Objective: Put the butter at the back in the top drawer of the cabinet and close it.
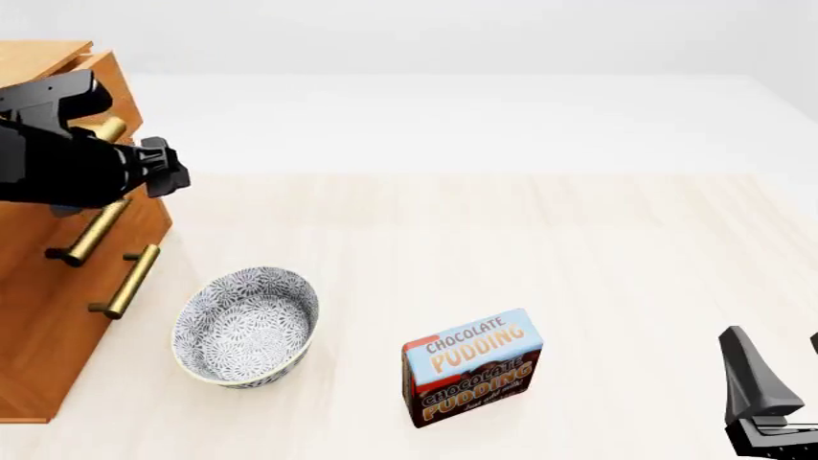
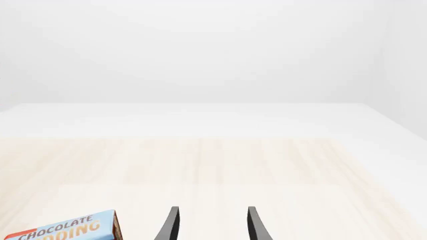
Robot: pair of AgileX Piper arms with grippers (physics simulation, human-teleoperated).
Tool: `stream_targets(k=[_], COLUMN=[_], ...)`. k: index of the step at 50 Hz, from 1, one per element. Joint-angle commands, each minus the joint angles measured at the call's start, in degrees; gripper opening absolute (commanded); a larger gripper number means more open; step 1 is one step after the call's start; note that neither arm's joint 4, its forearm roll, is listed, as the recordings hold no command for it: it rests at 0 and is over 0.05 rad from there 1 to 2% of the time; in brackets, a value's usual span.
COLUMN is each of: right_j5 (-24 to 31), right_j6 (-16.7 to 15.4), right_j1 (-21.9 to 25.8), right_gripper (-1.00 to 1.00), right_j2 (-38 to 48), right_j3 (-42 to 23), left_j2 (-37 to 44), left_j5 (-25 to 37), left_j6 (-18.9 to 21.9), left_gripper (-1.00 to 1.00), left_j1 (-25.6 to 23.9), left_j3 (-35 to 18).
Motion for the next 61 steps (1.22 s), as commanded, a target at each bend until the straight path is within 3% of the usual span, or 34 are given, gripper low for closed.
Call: stream_targets(k=[1,28,40,54,61], right_j5=[0.0,0.0,0.0,0.0,0.0], right_j6=[0.0,0.0,0.0,0.0,0.0], right_j1=[0.0,0.0,0.0,0.0,0.0], right_gripper=[1.0,1.0,1.0,1.0,1.0], right_j2=[0.0,0.0,0.0,0.0,0.0], right_j3=[0.0,0.0,0.0,0.0,0.0], left_j2=[0.33,1.9,2.39,1.4,-2.68], left_j5=[0.25,-1.76,-2.18,-2.76,-2.53], left_j6=[-0.64,-3.59,-2.31,-2.9,-3.48], left_gripper=[1.0,1.0,1.0,1.0,1.0], left_j1=[2.61,7.0,10.04,9.47,6.25], left_j3=[-0.47,0.07,-0.6,0.41,0.83])
